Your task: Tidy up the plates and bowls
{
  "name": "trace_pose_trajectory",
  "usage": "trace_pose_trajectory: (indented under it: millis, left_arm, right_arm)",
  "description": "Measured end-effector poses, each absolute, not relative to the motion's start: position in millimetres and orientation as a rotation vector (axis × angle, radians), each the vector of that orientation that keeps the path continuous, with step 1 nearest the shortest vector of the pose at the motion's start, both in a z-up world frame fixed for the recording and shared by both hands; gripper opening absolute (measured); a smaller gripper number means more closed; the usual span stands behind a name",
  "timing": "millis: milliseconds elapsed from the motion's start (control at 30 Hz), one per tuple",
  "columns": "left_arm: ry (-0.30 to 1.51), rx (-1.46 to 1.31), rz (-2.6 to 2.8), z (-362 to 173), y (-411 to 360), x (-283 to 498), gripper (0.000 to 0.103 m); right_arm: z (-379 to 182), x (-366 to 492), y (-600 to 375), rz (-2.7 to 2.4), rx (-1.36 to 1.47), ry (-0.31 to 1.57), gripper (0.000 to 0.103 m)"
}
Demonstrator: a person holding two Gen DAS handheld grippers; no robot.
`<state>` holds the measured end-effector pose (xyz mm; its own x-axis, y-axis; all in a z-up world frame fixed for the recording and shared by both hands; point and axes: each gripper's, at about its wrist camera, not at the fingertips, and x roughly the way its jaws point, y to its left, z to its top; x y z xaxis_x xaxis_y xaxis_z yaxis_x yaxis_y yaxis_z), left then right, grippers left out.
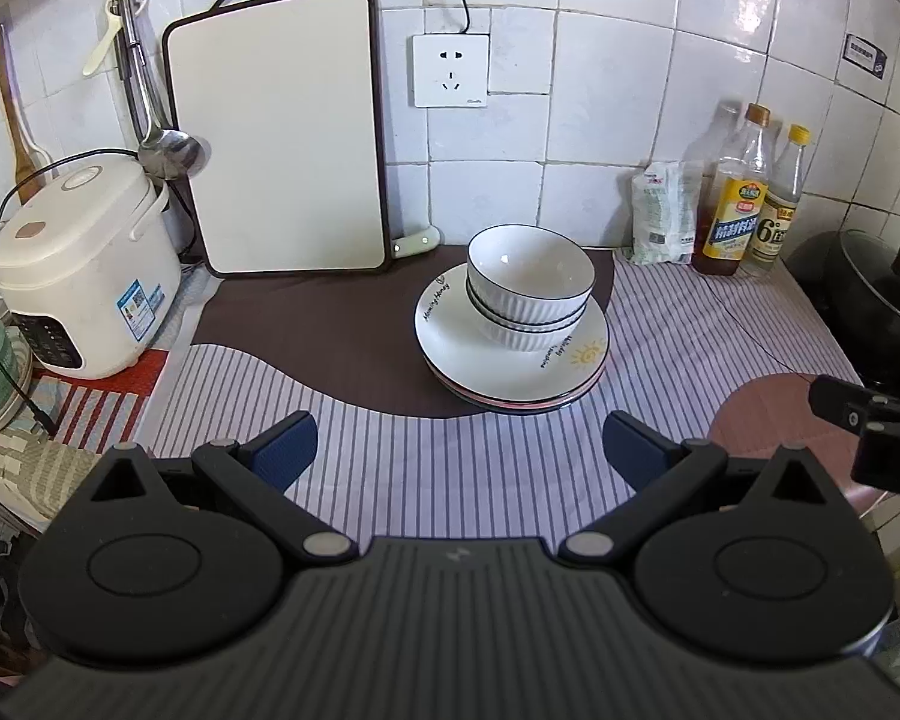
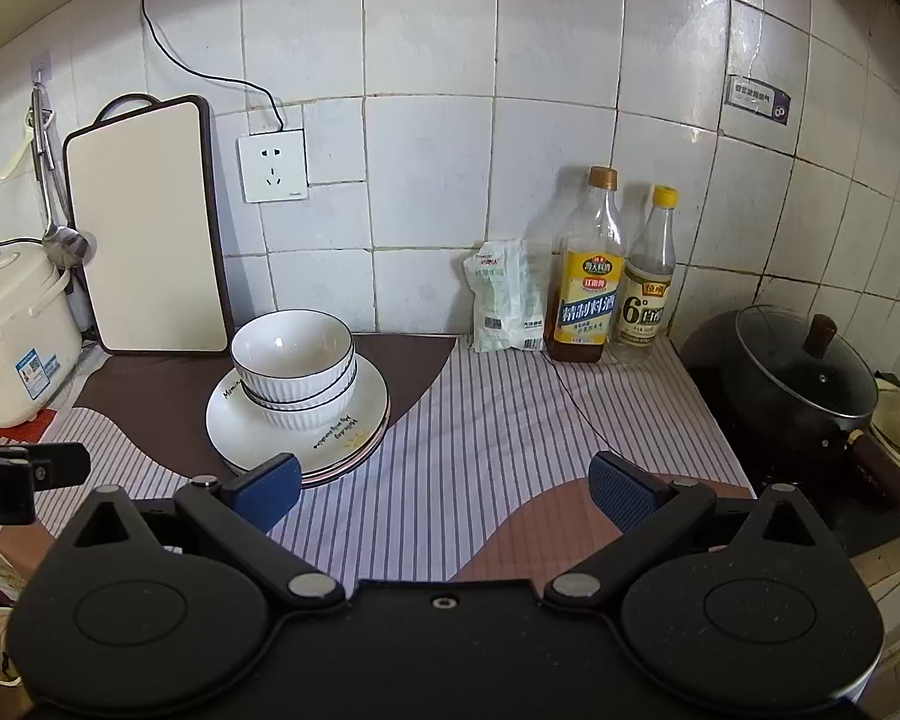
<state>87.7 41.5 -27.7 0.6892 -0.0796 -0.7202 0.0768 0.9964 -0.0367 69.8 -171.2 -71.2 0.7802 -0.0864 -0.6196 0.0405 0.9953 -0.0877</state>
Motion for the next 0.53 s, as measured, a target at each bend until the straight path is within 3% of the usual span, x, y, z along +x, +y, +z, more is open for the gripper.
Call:
trace_pose_trajectory:
  millis: [533]
  left_arm:
    - [0.792, 0.007, -0.069, -30.0, 36.7, 93.4, 0.103]
  right_arm:
    - [-80.2, 78.4, -177.7, -0.086, -0.026, 0.707, 0.103]
